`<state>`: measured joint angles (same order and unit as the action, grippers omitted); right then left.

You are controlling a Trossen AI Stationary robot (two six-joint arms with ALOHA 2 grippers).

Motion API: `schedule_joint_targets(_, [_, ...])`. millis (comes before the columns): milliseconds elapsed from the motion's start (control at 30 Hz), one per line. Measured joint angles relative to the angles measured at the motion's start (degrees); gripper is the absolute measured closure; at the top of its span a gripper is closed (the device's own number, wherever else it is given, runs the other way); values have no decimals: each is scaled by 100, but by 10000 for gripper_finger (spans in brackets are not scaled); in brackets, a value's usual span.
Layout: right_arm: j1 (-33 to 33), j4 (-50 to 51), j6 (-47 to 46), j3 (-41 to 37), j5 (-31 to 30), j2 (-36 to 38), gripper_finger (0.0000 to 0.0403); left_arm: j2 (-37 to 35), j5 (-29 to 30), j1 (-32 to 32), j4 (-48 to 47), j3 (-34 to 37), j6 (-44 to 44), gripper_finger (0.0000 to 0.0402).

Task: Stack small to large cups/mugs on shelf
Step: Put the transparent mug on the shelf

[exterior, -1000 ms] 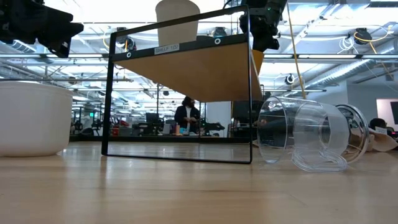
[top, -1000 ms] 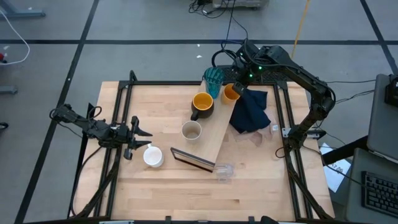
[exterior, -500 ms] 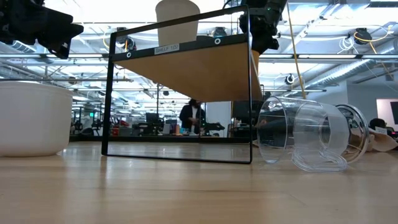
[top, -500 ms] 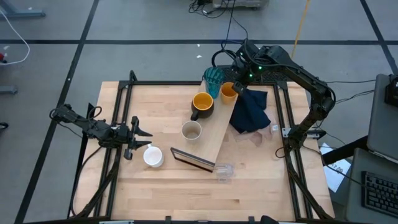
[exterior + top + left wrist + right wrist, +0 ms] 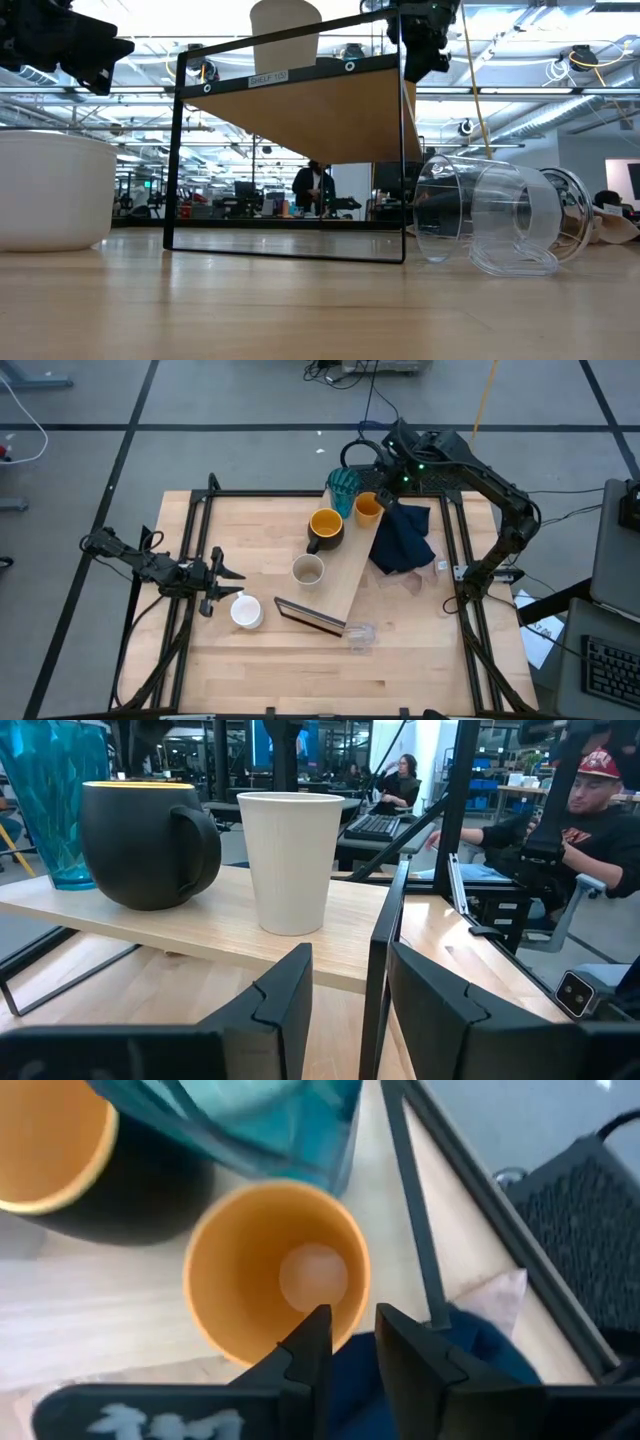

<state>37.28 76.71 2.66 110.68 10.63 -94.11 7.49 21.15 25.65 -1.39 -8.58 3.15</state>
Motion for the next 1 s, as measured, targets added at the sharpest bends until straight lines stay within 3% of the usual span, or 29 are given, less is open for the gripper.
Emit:
schedule_joint_targets(267, [-239, -167, 118, 513, -9, 382, 330, 0, 0, -1, 29, 0, 7, 268])
schedule_joint_targets(567, [-1331, -841, 151, 442, -22, 1533, 330, 0, 42, -2, 149, 0, -13, 268])
schedule_joint_targets(767, [-2370, -1230, -135, -191, -839, 2452, 330, 0, 46, -2, 155, 0, -25, 268])
schedule_joint_targets(1000, [-3217, -2240, -722, -1854, -1220, 3419, 330, 0, 48, -1, 160, 0, -27, 268])
